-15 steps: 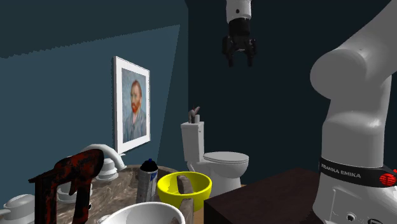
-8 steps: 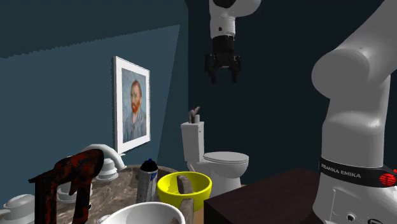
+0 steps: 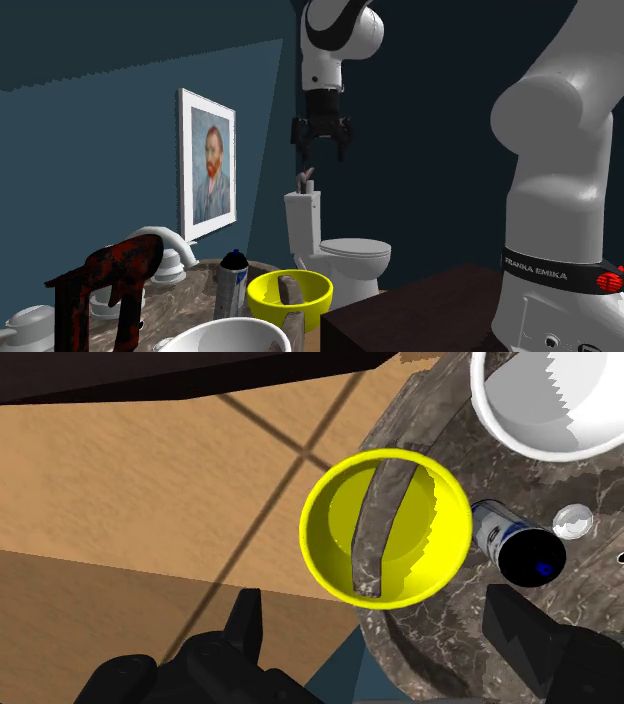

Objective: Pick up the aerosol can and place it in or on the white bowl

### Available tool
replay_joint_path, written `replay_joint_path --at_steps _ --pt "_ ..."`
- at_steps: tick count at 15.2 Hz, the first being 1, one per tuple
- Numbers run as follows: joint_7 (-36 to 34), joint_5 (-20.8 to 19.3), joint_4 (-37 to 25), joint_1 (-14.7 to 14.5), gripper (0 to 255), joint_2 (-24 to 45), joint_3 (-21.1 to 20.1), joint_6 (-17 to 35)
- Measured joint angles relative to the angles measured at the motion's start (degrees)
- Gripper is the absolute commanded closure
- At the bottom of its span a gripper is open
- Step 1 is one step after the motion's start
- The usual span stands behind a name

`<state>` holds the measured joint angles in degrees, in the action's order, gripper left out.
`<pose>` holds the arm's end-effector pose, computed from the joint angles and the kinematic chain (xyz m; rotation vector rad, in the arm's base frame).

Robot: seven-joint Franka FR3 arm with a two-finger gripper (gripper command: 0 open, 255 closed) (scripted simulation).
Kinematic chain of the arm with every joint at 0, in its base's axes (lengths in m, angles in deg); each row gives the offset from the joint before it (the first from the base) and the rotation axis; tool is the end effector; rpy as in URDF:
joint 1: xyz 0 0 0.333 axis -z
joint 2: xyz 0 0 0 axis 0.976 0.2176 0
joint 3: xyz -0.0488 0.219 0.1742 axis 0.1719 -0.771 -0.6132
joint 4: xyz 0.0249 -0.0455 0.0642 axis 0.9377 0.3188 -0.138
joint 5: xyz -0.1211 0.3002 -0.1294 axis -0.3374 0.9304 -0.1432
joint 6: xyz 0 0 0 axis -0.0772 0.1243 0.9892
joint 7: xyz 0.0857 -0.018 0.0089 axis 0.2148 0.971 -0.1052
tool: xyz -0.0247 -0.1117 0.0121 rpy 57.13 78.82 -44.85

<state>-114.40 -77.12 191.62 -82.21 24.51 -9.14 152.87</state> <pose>0.3431 0.1559 0.4205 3.0522 -0.1984 0.1178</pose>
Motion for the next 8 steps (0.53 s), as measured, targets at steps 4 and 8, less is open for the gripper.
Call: replay_joint_path --at_steps 4,8 --pt "-5.69 -1.15 -0.49 0.35 0 7.1 -4.19 7.3" --pt "-13.22 -5.71 -3.71 1.73 0 16.88 -8.56 14.0"
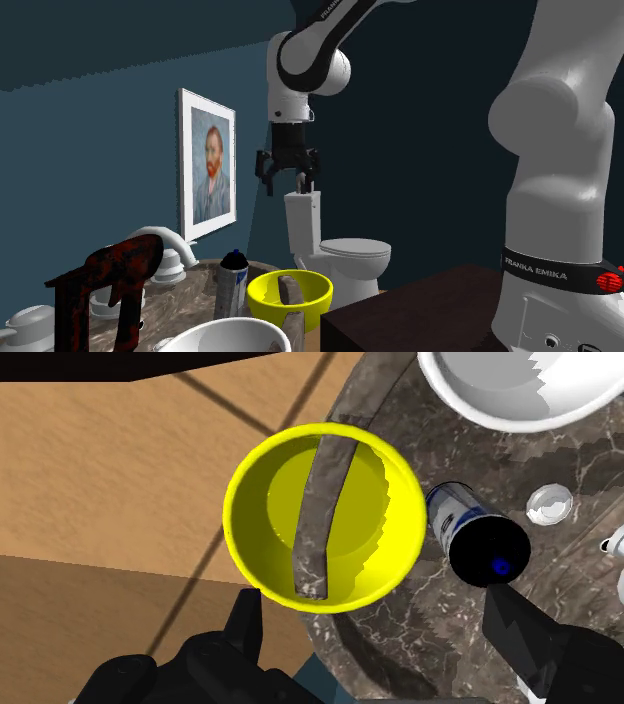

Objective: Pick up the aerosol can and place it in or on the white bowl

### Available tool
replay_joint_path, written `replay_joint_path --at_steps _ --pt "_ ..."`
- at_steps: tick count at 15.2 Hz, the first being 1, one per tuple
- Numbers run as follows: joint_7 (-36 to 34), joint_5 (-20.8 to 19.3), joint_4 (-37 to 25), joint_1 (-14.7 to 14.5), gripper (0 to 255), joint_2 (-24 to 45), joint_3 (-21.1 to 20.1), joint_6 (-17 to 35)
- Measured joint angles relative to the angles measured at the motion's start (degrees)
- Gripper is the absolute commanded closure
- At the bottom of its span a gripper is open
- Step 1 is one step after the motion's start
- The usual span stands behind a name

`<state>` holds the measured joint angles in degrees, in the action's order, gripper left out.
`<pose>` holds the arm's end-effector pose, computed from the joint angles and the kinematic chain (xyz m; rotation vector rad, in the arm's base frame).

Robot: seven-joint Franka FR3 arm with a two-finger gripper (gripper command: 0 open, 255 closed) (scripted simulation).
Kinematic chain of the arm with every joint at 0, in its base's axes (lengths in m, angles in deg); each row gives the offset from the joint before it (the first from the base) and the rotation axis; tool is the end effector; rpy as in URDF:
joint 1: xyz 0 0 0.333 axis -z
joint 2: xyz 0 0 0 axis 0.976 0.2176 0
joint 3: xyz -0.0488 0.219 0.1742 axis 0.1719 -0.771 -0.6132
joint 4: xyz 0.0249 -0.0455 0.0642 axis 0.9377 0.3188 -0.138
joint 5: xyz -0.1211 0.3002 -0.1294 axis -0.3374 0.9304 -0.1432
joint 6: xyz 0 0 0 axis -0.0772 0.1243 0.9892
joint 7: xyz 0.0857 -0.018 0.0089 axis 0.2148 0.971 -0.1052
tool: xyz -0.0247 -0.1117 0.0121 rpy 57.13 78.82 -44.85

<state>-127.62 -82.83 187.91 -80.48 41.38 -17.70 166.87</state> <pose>0.3752 0.2210 0.3524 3.0591 -0.2379 0.1688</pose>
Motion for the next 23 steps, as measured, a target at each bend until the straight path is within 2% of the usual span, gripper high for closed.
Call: replay_joint_path --at_steps 2,6,10,13,18,23 --pt "-4.55 -3.93 -1.58 0.68 0 5.41 -1.69 3.42" --pt "-14.05 -12.6 -5.5 0.28 0 14.57 -3.09 7.31" --pt "-23.89 -22.65 -12.25 -3.03 0 25.11 -1.36 9.06" --pt "-29.03 -27.65 -17.18 -6.29 0 31.32 0.7 9.48" --pt "-32.69 -32.09 -19.69 -8.76 0 36.68 3.43 11.69" --pt "-33.91 -33.99 -20.41 -9.56 0 38.98 4.84 13.11"
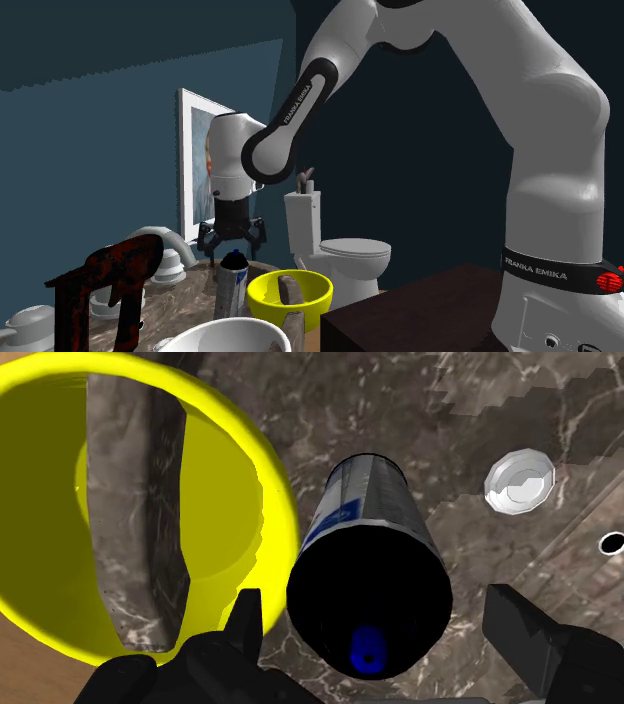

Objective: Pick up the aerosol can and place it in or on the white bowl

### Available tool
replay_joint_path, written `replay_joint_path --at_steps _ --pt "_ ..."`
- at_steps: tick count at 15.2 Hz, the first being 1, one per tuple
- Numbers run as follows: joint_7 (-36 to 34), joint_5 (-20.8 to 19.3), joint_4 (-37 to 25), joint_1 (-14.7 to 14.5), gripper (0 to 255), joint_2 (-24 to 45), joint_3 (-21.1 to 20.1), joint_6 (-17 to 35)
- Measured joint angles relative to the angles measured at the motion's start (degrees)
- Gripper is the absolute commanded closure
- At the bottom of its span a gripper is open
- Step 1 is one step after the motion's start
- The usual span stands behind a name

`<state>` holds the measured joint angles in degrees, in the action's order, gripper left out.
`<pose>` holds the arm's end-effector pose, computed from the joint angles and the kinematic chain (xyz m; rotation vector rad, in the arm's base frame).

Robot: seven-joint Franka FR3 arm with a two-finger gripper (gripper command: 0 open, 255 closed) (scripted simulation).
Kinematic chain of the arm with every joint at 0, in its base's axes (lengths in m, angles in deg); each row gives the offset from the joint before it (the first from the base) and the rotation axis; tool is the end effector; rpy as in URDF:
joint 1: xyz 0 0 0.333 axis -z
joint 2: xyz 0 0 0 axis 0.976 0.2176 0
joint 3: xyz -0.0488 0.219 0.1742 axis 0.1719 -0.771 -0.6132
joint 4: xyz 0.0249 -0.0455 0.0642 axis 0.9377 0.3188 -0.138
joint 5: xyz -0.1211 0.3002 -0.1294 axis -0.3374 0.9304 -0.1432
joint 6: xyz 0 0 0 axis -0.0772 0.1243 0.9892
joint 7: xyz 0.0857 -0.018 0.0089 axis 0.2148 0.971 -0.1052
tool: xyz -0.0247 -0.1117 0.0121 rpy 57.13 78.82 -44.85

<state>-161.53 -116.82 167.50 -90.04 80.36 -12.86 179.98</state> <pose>0.4343 0.3219 0.1994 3.0688 -0.3071 0.2537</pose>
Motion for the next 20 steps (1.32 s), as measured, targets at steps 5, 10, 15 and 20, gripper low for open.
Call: replay_joint_path --at_steps 5,10,15,20 --pt "-0.09 -0.14 -0.04 -0.06 255 0.15 0.11 0.12" --pt "-0.09 -0.15 -0.06 -0.06 255 0.13 0.1 0.13" --pt "-0.1 -0.15 -0.04 -0.06 255 0.12 0.1 0.14" --pt "1.8 2.2 0.62 1.19 255 -2.53 -1.55 -1.64"
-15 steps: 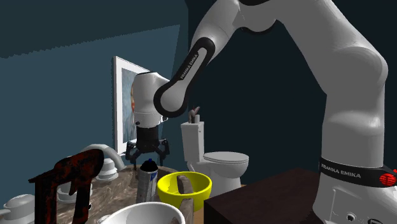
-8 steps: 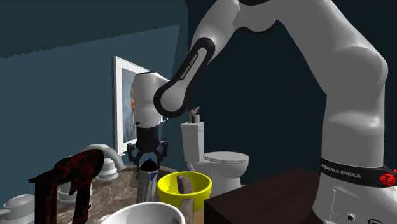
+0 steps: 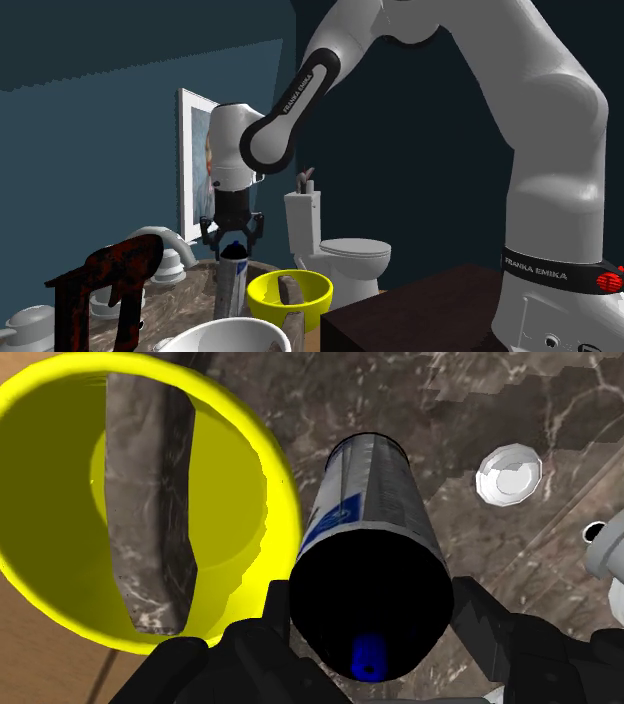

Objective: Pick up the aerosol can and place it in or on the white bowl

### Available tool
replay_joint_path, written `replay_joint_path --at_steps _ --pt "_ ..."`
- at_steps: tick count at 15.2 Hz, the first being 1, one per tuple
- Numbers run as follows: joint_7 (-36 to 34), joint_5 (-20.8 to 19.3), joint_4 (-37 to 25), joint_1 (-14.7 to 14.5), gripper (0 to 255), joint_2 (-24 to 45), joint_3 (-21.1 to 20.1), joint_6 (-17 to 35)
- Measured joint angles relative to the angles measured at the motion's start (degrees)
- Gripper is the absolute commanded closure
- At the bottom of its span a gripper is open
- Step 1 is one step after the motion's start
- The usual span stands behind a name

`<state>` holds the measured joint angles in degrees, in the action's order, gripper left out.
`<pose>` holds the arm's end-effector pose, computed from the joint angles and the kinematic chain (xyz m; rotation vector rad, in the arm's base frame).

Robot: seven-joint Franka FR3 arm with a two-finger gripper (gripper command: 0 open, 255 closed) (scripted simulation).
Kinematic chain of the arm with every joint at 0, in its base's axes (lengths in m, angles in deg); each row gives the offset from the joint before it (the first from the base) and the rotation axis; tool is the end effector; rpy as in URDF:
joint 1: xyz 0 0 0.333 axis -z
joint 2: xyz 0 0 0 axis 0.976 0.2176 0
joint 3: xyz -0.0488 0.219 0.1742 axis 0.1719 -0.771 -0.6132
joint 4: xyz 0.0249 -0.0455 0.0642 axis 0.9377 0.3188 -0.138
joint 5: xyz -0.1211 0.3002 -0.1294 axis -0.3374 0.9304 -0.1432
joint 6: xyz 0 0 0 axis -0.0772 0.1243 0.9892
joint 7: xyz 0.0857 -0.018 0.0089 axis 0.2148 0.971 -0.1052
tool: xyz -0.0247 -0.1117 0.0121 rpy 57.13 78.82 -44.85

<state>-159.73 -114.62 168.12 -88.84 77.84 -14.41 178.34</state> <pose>0.4340 0.3211 0.2176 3.0687 -0.3072 0.2538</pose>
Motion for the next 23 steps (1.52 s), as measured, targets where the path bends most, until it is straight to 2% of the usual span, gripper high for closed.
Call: replay_joint_path --at_steps 23 --pt "10.95 13.76 -1.34 4.97 255 -13.46 -6.87 -12.15"
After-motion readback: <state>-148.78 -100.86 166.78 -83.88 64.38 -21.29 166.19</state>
